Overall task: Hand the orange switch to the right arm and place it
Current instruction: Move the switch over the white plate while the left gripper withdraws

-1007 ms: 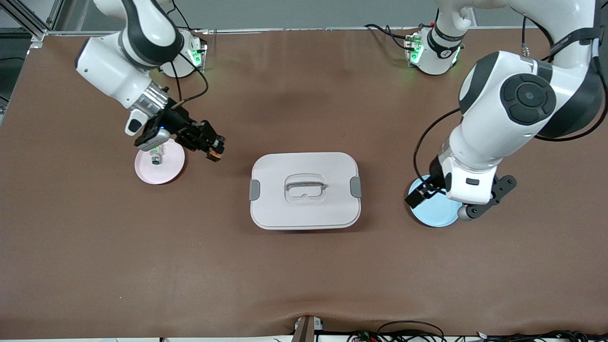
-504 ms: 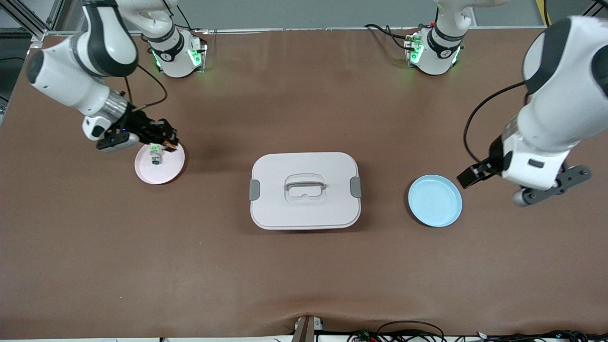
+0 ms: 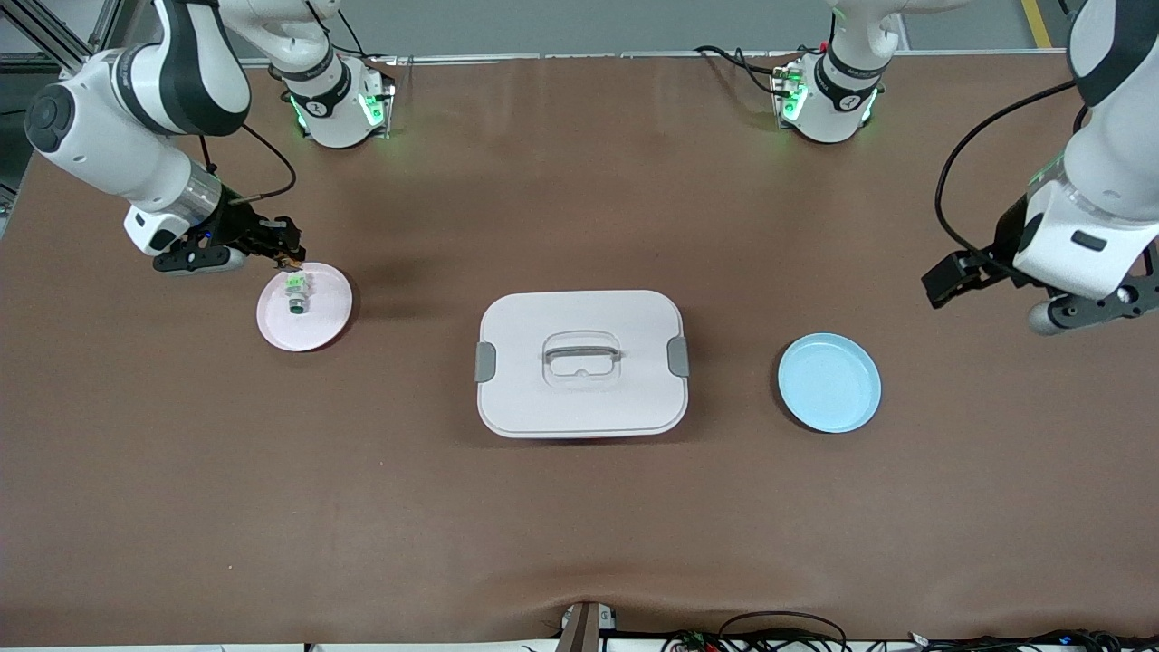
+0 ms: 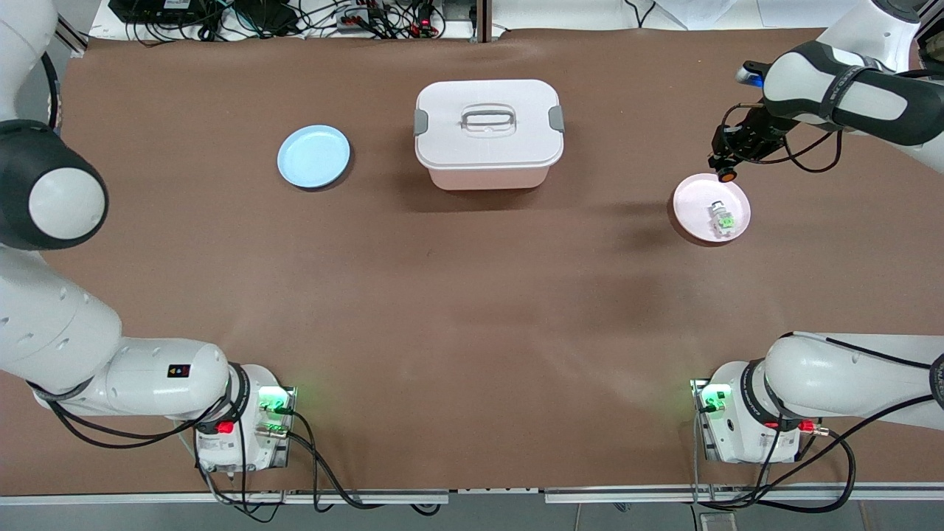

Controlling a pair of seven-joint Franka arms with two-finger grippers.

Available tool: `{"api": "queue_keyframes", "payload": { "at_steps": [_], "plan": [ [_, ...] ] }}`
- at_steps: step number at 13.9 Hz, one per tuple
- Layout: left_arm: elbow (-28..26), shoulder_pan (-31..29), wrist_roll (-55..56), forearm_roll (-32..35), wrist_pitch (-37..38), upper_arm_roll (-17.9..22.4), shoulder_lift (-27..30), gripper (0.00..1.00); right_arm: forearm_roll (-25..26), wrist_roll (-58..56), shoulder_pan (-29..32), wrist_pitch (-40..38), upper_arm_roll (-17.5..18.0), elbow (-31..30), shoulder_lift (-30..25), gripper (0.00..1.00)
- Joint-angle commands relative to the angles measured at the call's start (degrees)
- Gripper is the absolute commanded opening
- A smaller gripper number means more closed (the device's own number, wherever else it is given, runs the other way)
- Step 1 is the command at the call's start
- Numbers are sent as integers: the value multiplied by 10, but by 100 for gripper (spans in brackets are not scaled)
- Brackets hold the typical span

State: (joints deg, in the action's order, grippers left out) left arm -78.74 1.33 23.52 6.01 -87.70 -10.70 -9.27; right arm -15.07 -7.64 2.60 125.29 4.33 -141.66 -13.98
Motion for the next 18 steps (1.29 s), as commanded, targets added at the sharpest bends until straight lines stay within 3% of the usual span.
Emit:
{"api": "queue_keyframes", "payload": {
  "at_steps": [1,3,4,10,18],
  "plan": [
    [-72,31,-53,-32,-4,63,70,100,47,9,1,10,7,-6,-5,0],
    [-97,32,-87,-32,-4,68,96,100,117,-26,-14,14,9,0,1,0],
    [-113,33,-95,-32,-8,69,110,100,125,-51,-22,19,9,2,9,0],
    [-166,39,-132,-32,-20,75,149,100,125,-233,-39,82,9,9,75,0],
    [-163,39,-132,-54,-33,72,145,100,133,-514,-64,167,9,5,130,0]
  ]
}}
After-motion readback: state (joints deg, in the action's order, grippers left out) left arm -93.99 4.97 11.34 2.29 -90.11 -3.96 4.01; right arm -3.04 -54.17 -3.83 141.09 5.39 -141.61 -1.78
